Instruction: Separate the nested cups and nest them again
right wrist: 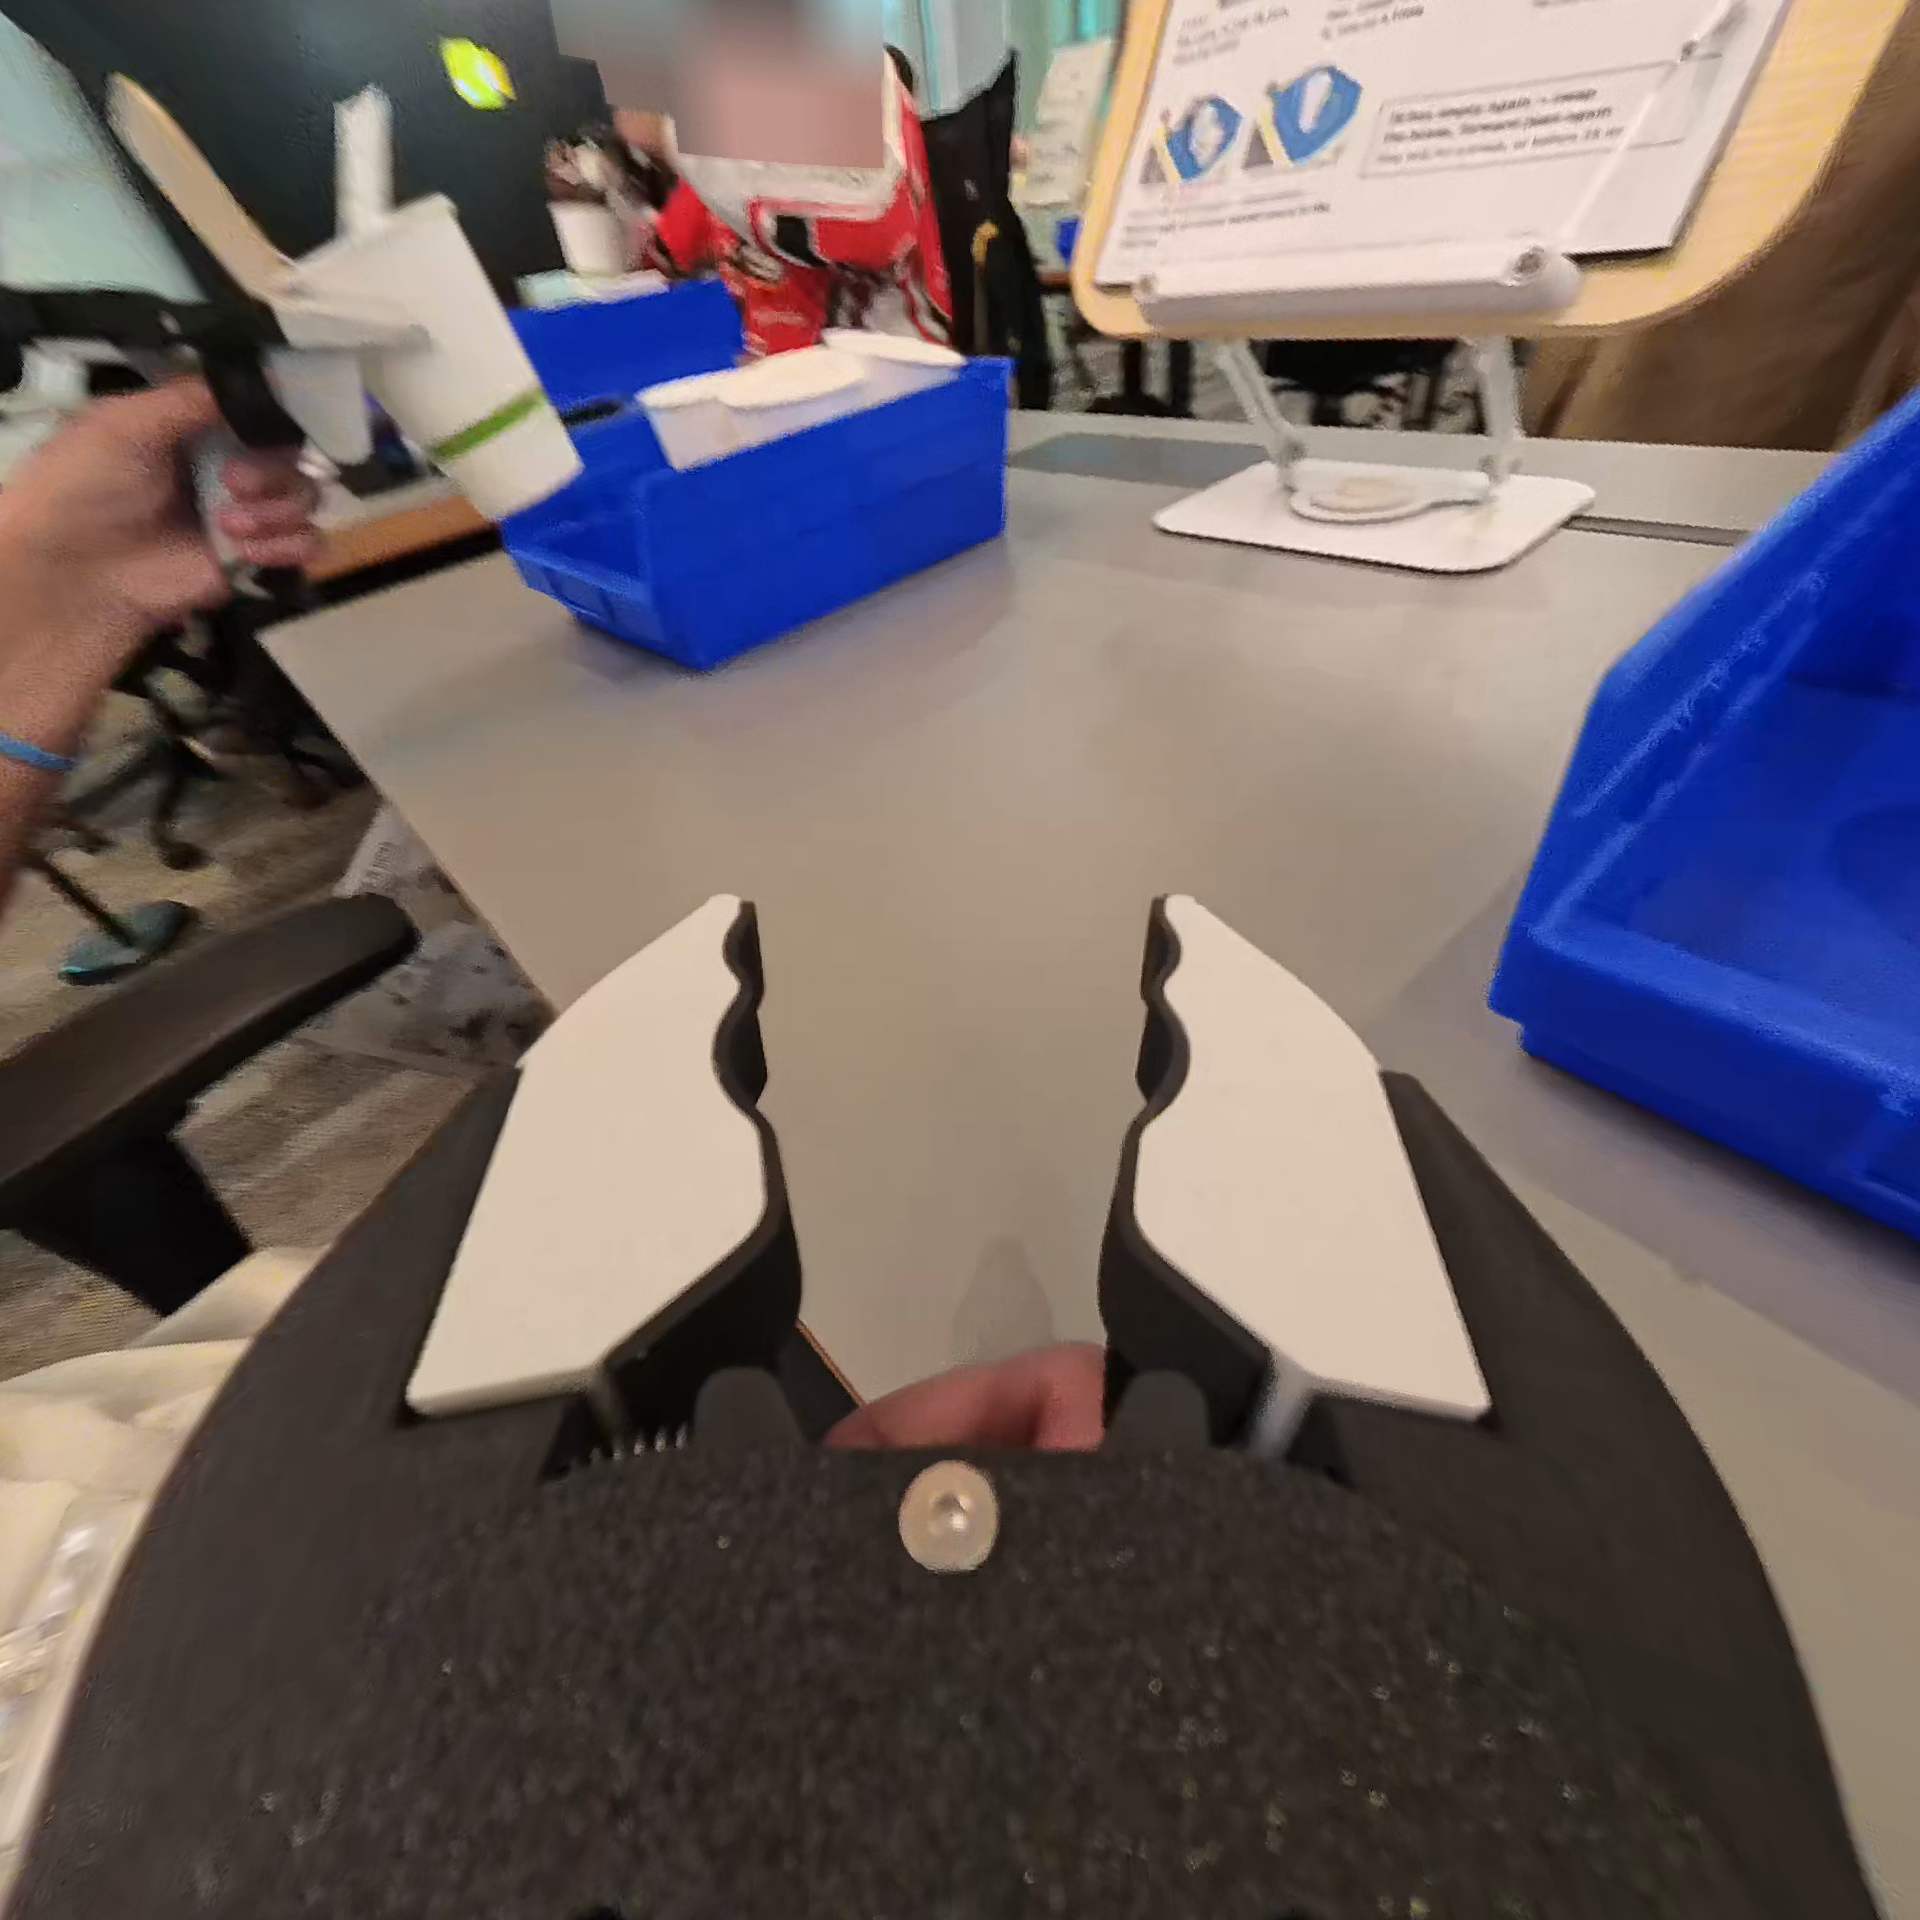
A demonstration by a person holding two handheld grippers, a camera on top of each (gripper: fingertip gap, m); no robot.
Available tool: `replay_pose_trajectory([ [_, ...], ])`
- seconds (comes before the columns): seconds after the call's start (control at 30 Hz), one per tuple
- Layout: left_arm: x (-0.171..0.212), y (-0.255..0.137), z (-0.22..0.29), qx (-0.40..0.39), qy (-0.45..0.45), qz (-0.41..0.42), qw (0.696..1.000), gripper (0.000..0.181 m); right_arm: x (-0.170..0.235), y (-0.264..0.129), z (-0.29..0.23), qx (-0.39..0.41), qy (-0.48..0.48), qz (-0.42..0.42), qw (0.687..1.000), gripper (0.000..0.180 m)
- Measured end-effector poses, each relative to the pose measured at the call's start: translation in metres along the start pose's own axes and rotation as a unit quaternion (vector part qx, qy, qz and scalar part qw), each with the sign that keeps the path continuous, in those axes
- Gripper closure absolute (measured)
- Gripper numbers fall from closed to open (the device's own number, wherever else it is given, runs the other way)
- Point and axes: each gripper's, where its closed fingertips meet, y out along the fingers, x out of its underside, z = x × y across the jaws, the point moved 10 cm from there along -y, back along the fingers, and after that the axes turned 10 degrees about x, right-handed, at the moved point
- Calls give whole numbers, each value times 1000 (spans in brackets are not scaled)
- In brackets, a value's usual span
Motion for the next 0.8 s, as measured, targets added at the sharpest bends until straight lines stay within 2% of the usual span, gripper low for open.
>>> replay_pose_trajectory([
  [0.13, -16, -11, 29, 176, 17, -6, 984, 97, -24, 10, -5, -115, -11, 15, 993, 106],
  [0.23, -23, 2, 69, 315, 50, -22, 948, 97, -52, 26, -22, -178, -77, 17, 981, 100],
  [0.37, -27, 30, 129, 437, 99, -42, 893, 97, -82, 55, -48, -224, -137, 21, 965, 92],
  [0.57, -27, 66, 208, 540, 162, -76, 823, 96, -94, 87, -64, -268, -120, 23, 955, 90],
  [0.7, -20, 80, 238, 574, 191, -106, 789, 96, -93, 90, -60, -280, -93, 32, 955, 90],
  [0.8, -14, 89, 250, 581, 200, -123, 780, 96, -87, 89, -55, -287, -84, 27, 954, 90],
])
